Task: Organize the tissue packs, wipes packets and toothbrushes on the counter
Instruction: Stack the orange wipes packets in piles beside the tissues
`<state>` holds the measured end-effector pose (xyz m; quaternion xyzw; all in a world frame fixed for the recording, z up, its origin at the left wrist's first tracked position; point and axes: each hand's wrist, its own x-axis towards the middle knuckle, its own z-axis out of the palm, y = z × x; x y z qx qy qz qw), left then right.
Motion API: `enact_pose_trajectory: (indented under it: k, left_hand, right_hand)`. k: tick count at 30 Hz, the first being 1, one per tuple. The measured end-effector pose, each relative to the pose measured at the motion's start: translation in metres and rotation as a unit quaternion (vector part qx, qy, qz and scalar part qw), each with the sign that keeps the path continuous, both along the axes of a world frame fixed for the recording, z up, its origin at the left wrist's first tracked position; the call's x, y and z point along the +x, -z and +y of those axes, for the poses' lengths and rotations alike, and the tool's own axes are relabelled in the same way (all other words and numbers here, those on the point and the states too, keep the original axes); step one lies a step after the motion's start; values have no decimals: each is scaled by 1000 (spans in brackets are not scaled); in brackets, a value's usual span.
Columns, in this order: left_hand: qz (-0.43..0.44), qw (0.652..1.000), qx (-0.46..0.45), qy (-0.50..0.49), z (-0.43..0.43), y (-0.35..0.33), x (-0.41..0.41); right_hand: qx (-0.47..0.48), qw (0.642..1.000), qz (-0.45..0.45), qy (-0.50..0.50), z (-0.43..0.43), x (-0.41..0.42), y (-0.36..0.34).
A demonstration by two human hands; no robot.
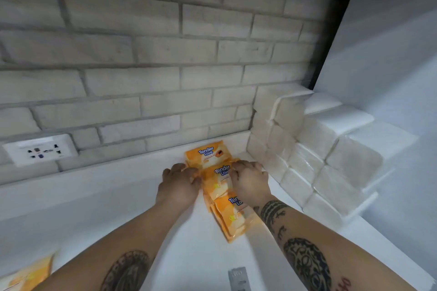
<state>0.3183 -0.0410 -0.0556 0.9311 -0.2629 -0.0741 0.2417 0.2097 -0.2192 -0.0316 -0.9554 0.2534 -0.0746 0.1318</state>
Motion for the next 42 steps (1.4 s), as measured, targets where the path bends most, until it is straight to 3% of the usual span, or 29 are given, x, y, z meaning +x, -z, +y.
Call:
enact_pose_trajectory:
  k: [9,14,20,24,27,33,37,42]
  left_hand:
    - [16,998,-11,-61,112,-18,-24]
    - [25,985,93,-144,223,-4,-41]
    - [123,943,218,-218,343,32,-56]
    - [47,959,224,-166,380,54,-64]
    - [-13,966,229,-123,389,55,-71]
    - [-26,984,147,-92,398,57,-78]
    - [-65,991,78,-86,399,45,-81]
    - [-93,990,-59,-89,392,28,-84]
  right_hand:
    - [7,999,-31,-41,98,-16,-18]
    - [41,993,-41,-107,186,-15,-1]
    - [68,979,12,-192,301,-13,33]
    - [72,970,77,-217,354,-11,53]
    - [134,968,121,-176,382,-8,70]
    - [274,958,75,-46,412,-5,85]
    - [420,906,-14,41,420,-12,71]
    - [643,745,-128,122,423,-21,29]
